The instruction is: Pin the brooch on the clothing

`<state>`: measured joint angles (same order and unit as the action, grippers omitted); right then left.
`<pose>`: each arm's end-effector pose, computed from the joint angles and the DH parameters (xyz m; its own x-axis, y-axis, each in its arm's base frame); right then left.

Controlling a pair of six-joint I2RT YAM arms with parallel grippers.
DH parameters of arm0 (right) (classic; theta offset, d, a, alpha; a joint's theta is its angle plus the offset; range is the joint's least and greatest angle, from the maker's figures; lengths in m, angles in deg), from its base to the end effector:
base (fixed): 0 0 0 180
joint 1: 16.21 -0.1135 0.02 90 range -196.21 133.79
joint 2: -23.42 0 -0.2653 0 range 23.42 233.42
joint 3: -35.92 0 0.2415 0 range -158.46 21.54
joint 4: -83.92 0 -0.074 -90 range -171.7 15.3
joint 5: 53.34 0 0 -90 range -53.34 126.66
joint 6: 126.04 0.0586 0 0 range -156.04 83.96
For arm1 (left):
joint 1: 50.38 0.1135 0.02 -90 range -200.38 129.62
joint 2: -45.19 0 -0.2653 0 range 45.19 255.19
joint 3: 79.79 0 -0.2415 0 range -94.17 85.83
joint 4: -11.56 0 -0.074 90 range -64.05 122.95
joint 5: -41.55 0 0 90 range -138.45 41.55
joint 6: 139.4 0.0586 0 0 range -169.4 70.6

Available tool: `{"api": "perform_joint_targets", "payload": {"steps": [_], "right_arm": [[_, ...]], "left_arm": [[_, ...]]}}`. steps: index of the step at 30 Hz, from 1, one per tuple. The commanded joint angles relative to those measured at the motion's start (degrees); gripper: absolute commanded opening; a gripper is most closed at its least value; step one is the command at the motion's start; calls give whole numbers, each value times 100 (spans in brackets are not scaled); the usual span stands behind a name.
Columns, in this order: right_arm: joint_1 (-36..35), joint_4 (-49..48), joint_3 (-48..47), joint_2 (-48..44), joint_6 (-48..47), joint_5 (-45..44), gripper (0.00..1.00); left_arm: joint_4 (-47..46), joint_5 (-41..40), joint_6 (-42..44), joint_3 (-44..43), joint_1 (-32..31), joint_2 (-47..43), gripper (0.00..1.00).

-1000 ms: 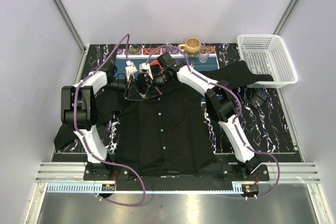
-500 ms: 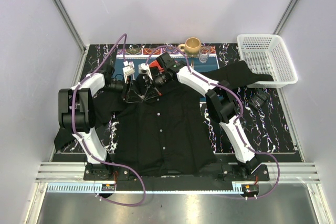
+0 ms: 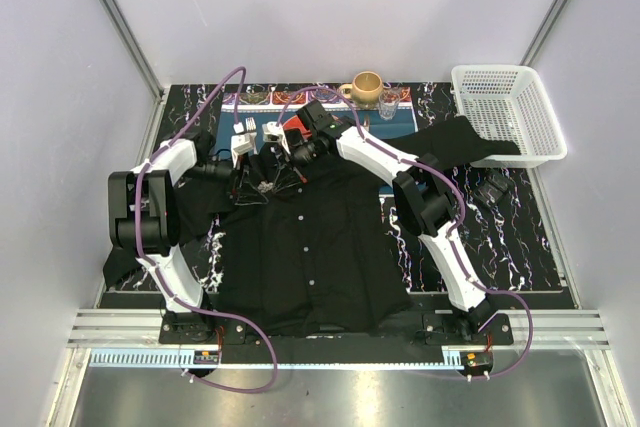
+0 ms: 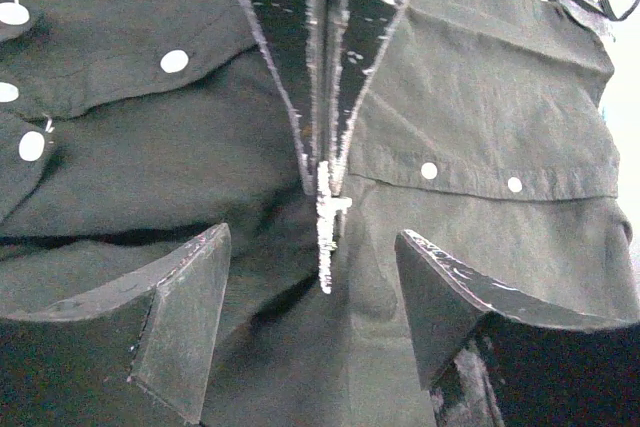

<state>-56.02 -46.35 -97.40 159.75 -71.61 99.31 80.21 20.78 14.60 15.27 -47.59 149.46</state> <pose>0.3616 0.3692 0.2037 -0.0859 -0.4195 -0.9037 -0.9309 -0.2894 0.2228 0.3189 -0.0393 0.1960 -0.4235 0.2985 -0.8553 0.9040 0.1997 -0.3779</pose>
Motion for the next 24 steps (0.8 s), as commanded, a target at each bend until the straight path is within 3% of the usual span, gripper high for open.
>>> {"api": "perform_joint_targets", "payload": {"steps": [1,10,16,24], "right_arm": [[-97,-90,28,-458,-195,177,0],[-88,-388,397,-643,-538,-25,0],[-97,-1328,1073,-985,-547,-262,0],[-193,-2962,2197,-1495,-889,-1008,0]], "left_arm": [[814,284,1412,-230,46,-144,70],[780,354,1791,-142,169,-319,69],[-395,3,860,297,214,-741,69],[-644,-832,674,351,284,-1128,68]]}}
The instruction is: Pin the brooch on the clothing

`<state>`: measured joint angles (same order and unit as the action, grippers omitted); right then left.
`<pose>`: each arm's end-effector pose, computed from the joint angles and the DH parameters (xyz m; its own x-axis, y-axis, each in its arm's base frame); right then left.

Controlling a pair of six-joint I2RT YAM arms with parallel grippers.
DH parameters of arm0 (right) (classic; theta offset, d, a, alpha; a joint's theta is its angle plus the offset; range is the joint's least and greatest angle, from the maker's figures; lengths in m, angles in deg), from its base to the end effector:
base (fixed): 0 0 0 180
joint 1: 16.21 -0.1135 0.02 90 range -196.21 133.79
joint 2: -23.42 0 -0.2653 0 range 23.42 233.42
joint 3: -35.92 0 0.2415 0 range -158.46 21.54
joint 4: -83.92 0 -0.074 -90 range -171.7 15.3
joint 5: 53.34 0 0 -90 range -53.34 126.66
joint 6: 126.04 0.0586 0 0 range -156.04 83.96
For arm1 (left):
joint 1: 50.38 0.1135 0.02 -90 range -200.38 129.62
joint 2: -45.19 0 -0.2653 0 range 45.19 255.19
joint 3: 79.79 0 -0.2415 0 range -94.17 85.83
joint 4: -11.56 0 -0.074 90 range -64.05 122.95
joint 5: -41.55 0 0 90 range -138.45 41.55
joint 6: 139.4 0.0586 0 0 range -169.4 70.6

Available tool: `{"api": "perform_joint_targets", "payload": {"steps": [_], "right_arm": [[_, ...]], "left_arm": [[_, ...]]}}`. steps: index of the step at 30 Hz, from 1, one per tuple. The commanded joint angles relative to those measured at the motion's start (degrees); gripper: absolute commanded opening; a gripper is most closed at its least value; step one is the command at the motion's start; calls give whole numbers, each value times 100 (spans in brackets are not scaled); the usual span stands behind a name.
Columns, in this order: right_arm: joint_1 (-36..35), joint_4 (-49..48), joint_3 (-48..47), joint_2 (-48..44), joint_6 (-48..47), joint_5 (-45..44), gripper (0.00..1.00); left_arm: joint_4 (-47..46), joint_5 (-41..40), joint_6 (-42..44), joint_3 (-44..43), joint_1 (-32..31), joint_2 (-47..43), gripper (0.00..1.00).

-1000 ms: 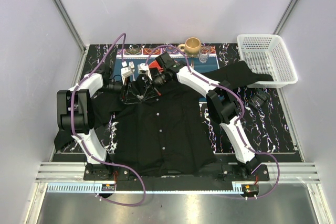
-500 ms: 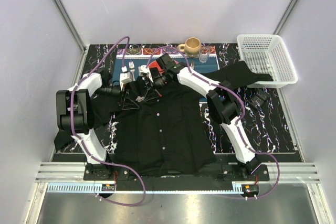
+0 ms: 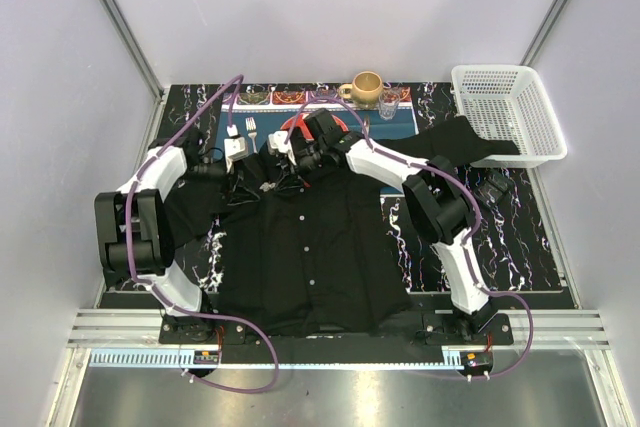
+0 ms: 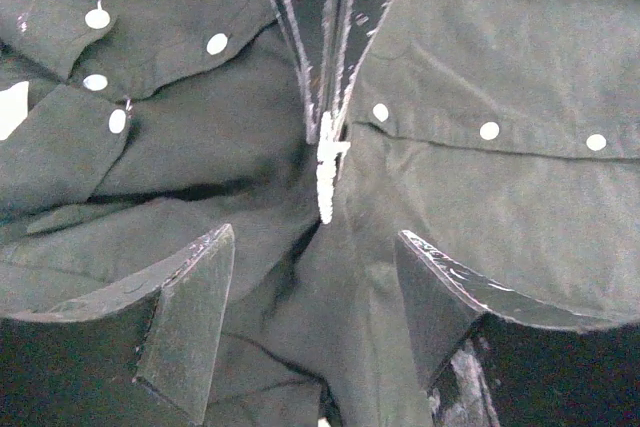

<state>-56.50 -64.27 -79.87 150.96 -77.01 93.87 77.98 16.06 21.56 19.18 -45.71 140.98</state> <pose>0.3455 0.3575 0.2018 0.1374 -0.3490 -0.9270 -0.9599 -0.2777 -0.0377 0.2988 -0.0287 0.2179 -0.2240 0.3899 -0.8932 0.9646 0.2197 -0.1460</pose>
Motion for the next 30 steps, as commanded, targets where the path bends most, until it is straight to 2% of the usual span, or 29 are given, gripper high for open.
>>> {"api": "perform_joint_targets", "payload": {"steps": [1,6,10,13,14,15,20,21,24,30], "right_arm": [[-163,-1433,559,-669,-550,-639,0],[-251,-2217,1210,-889,-1008,-1018,0],[-321,-2683,1641,-1021,-1526,-1326,0],[-348,-2553,1738,-1047,-1817,-1388,1],[-356,-2473,1747,-1039,-1896,-1414,12],[-356,-2377,1747,-1030,-1993,-1467,16],[-348,-2068,1914,-1030,-2547,-1809,35],[-348,-2060,1931,-1030,-2591,-1923,44],[-321,-1989,2045,-1083,-2854,-2090,61],[-198,-1857,2248,-1372,-2690,-2135,73]], "left_arm": [[-535,-421,-90,-49,105,-306,68],[-834,-518,-310,-94,149,-412,67],[-1448,-764,-679,-41,149,-438,66],[-2132,-1168,-1241,47,140,-482,66],[-2301,-1482,-1390,56,140,-482,66],[-2468,-1642,-1740,38,140,-456,66],[-2777,-2442,-1998,-295,157,-210,67],[-2847,-2504,-2120,-322,149,-201,66],[-3041,-2645,-2366,-392,149,-131,67],[-3102,-2531,-2543,-507,175,-43,67]]}}
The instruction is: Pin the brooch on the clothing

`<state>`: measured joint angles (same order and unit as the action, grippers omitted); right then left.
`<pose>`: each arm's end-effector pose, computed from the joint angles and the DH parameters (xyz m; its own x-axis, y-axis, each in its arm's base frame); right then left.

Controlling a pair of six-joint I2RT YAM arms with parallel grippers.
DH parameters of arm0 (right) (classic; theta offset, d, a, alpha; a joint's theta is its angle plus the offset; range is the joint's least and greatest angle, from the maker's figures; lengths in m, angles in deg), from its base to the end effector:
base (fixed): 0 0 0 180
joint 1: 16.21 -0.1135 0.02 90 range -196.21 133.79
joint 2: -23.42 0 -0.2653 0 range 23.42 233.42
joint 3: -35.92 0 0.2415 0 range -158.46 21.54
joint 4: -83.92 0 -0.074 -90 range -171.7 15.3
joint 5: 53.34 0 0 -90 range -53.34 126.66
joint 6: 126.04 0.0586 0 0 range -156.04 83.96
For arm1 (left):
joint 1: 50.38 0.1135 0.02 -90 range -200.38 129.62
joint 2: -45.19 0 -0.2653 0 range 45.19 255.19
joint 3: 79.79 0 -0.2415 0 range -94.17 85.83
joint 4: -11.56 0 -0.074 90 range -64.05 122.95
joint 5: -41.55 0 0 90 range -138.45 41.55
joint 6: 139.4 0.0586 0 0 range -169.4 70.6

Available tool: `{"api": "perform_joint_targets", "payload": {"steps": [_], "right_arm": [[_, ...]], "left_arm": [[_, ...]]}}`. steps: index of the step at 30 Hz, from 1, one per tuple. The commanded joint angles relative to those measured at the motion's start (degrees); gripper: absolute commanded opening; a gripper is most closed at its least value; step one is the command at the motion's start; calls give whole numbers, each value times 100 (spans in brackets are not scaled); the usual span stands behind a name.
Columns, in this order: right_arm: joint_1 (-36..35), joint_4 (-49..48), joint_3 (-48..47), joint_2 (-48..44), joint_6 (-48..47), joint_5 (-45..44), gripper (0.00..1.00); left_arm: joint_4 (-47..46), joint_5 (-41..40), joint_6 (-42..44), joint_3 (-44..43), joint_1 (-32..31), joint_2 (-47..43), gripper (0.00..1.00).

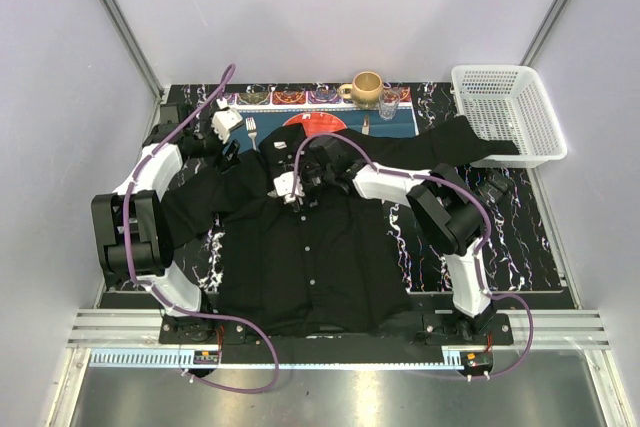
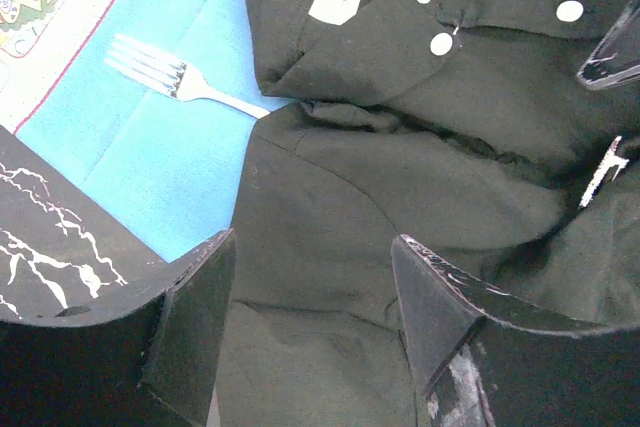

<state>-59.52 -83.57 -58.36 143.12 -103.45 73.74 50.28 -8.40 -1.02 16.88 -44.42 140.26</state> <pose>0.3140 0.3445 0.1661 0.6529 -0.3968 -0.6452 -0.7561 -0.2916 -0.5859 0.3576 -0.0006 0.2370 -0.2643 0.5478 -0.7938 0.7912 0.5938 0.1463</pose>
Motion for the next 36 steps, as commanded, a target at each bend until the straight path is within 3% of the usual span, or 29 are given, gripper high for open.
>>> {"api": "perform_joint_targets", "payload": {"steps": [1,3,5,8,10,12,15,18,24,30,36], "right_arm": [[147,142,89,-640,96,-131,75],[304,413,-130,-746,569,-113,78],[454,810,-480,-773,939,-131,92],[884,1504,-1226,-598,1782,-157,99],[1236,2142,-1667,-326,2354,-175,100],[1560,2845,-2379,-97,2775,-201,99],[1895,3585,-3153,264,3216,-88,98],[2203,4297,-3830,615,3191,-34,97],[2512,5002,-4867,1371,2875,-165,94],[2600,5556,-6370,2469,2699,-351,85],[2626,5548,-6477,2839,2295,-544,82]], "left_arm": [[-307,-77,-311,-338,37,73,67],[-141,-15,-434,-496,29,187,67],[201,2,-671,-882,28,450,69],[747,108,-996,-1541,28,872,72],[941,134,-1137,-1936,20,1126,79],[1177,257,-1103,-2209,-7,1355,99],[1371,380,-831,-2711,-103,1523,99],[1241,415,-795,-3089,-112,1507,99],[-526,337,-989,-2263,-86,1013,99],[1642,477,-312,-3897,-60,2067,99],[1925,-57,83,-3976,-112,2367,93]]}}
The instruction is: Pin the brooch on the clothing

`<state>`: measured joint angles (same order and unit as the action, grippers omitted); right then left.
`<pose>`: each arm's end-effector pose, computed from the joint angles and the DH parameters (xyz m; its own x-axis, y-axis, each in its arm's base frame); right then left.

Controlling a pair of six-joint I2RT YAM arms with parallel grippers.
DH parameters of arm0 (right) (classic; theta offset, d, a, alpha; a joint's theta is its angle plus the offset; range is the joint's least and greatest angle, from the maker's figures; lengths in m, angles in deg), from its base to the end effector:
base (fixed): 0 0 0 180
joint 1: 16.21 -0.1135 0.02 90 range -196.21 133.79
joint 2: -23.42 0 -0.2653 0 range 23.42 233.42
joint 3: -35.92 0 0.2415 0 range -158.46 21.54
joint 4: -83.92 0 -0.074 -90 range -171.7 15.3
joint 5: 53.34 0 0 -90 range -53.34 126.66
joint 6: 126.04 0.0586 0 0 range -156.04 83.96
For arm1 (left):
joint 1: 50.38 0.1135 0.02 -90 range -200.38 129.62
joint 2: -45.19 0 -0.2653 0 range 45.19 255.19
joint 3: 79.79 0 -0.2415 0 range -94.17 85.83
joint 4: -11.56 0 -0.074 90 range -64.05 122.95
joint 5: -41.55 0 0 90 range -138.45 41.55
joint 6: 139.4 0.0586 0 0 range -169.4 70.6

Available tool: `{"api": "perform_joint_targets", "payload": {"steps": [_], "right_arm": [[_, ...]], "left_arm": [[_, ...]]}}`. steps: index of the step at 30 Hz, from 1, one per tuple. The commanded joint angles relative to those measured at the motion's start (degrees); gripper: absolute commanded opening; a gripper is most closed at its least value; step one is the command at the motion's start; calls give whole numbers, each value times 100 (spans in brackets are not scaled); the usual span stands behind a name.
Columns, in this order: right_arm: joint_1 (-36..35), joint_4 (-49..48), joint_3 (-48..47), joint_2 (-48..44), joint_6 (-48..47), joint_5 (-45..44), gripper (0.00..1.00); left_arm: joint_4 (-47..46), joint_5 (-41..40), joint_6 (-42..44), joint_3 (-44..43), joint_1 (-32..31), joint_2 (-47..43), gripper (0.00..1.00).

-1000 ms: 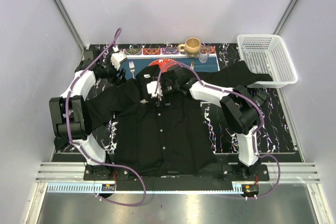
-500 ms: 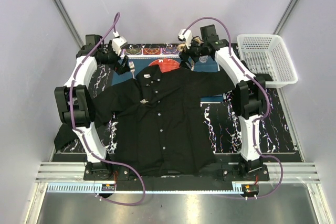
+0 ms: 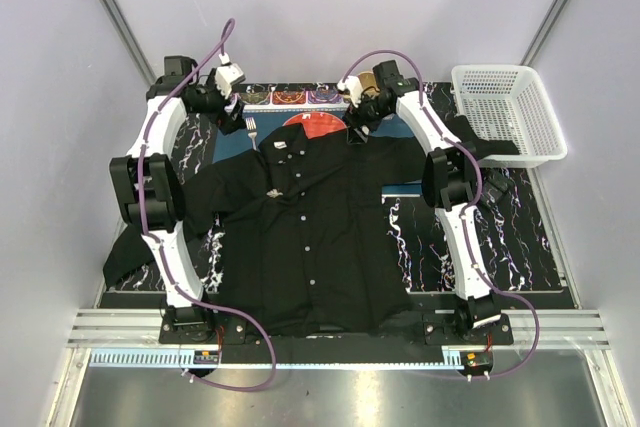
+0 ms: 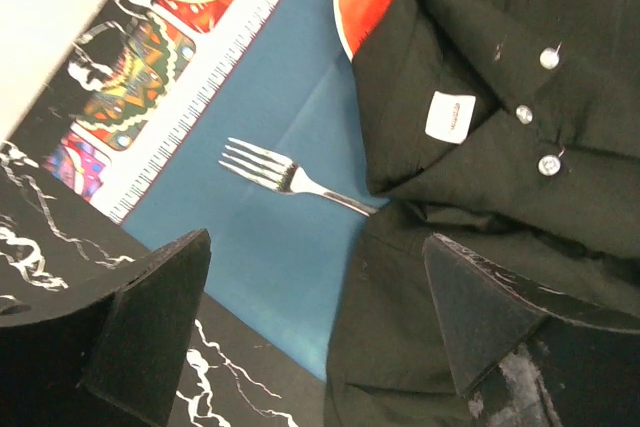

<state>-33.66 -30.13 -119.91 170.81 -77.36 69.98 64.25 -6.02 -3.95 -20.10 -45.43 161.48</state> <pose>0.5135 0.1952 0.1882 -0.2530 -0.6579 -0.7093 -0.9309 0.3652 -0.0067 0.4576 -0.0001 0.2802 -0.2539 0.5060 -0.8243 0.7999 0.5890 0.1152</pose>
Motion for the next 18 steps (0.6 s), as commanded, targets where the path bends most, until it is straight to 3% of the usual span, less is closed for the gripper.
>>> {"api": "perform_joint_targets", "payload": {"steps": [1,6,14,18], "right_arm": [[58,213,-279,79,-350,-159,81],[146,187,-243,211,-561,-159,83],[181,195,-208,299,-623,324,61],[190,187,-269,343,-535,465,60]], "left_arm": [[625,-358,472,-323,-12,297,93],[740,-517,465,-245,-20,351,91],[749,-622,412,-165,-21,359,92],[749,-675,412,-165,-20,359,92]]}}
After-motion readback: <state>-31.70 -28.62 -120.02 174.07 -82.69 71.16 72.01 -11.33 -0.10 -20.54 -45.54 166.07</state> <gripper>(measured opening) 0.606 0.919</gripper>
